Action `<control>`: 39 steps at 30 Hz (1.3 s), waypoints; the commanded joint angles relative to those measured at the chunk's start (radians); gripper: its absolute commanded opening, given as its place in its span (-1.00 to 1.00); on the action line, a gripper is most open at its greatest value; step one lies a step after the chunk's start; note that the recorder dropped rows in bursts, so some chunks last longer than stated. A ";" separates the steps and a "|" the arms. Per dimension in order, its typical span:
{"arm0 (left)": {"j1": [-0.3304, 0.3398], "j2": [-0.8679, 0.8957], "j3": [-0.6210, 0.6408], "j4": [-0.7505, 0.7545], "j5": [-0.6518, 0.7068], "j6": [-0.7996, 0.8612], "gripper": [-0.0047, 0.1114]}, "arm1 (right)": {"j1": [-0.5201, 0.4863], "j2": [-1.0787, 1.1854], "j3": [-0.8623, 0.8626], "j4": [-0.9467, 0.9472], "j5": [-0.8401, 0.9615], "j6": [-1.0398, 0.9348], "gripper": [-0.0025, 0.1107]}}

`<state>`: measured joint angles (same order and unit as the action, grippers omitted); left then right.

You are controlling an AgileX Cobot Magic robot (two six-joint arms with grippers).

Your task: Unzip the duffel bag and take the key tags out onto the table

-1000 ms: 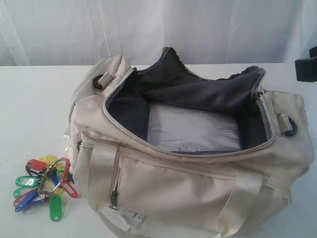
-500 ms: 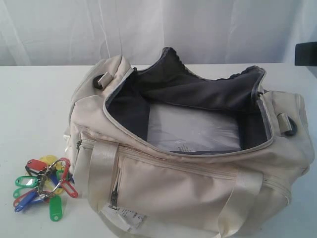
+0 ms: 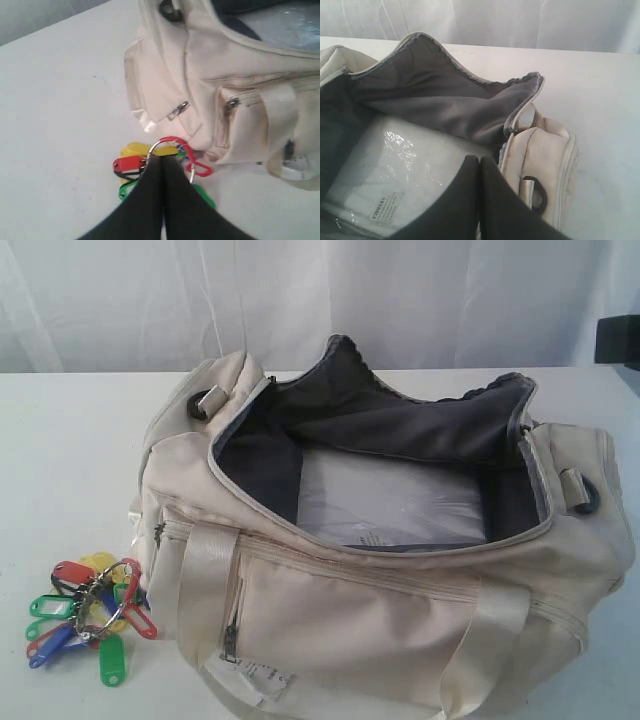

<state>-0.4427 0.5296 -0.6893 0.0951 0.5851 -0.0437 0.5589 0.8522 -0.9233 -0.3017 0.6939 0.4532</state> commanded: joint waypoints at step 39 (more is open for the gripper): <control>0.342 -0.530 0.689 -0.024 -0.359 -0.160 -0.92 | -0.001 -0.002 0.004 -0.006 -0.010 0.005 -0.96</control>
<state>-0.1050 0.0057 -0.0028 0.0758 0.2129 -0.2002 0.5589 0.8522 -0.9233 -0.3017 0.6939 0.4532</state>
